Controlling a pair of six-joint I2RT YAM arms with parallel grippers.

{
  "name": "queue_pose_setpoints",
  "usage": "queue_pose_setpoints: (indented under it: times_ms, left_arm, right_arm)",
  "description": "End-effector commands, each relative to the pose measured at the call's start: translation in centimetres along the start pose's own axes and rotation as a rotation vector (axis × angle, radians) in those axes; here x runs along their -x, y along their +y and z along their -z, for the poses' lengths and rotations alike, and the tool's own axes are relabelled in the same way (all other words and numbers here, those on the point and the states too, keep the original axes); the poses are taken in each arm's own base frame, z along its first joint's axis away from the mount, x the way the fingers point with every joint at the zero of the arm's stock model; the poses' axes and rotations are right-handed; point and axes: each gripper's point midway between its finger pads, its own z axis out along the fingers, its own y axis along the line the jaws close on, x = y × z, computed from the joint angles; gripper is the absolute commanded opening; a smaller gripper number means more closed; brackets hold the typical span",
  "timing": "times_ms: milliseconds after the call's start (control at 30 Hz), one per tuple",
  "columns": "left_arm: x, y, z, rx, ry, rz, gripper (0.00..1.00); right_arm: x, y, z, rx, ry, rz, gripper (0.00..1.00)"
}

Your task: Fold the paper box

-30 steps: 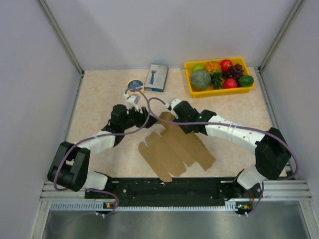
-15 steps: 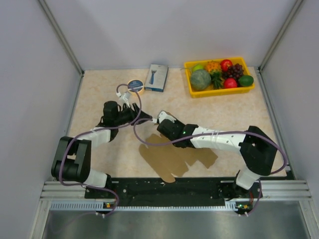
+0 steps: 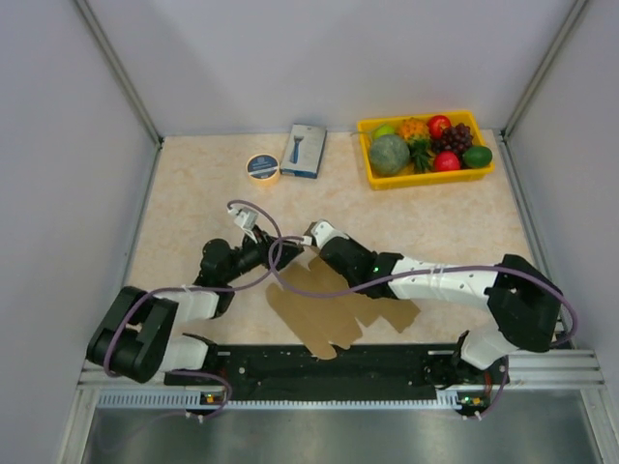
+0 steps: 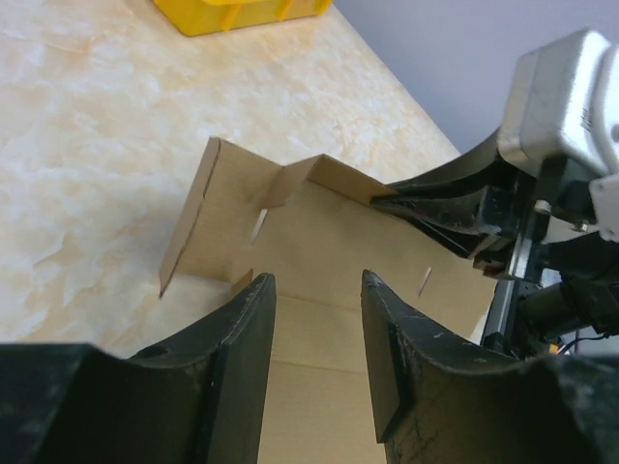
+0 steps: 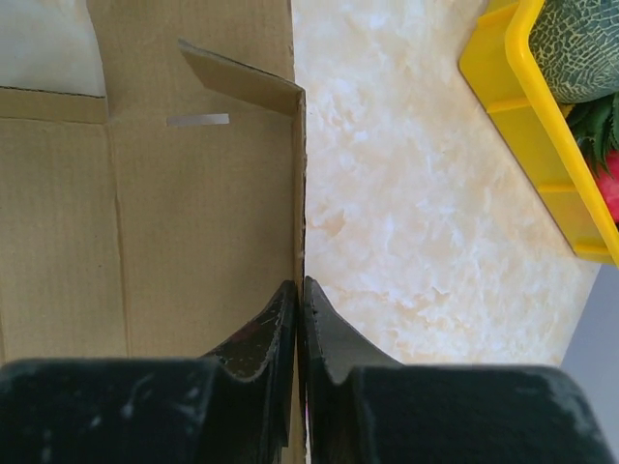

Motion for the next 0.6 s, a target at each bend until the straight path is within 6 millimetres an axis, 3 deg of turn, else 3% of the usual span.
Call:
queue_pose_setpoints:
  times_ms: [0, 100, 167, 333, 433, 500, 567]
  left_arm:
    - [3.4, -3.0, -1.2, -0.169, -0.159, -0.054, 0.46]
    - [3.2, -3.6, -2.4, -0.231, -0.164, -0.068, 0.52]
    - [2.8, -4.0, -2.9, -0.256, -0.171, -0.113, 0.57]
    - [2.2, -3.1, -4.5, -0.208, -0.134, -0.201, 0.64]
    - [2.0, -2.4, -5.2, -0.149, -0.100, -0.237, 0.61]
    - [2.5, -2.5, -4.8, -0.129, -0.106, -0.230, 0.51]
    - [2.9, -3.9, -3.8, -0.160, -0.114, -0.196, 0.50]
  right_arm:
    - [3.1, -0.9, 1.2, 0.033, -0.200, -0.076, 0.07]
    - [3.0, -0.4, 1.4, 0.075, -0.240, -0.059, 0.08]
    - [4.0, -0.4, 1.7, 0.098, -0.287, -0.073, 0.08]
    - [4.2, -0.4, 1.8, 0.146, -0.310, -0.054, 0.08]
    - [4.5, -0.9, 1.4, 0.151, -0.323, -0.054, 0.08]
    - [4.6, -1.8, 1.1, 0.135, -0.332, -0.056, 0.05]
    - [4.7, -2.1, 0.8, 0.133, -0.350, 0.007, 0.03]
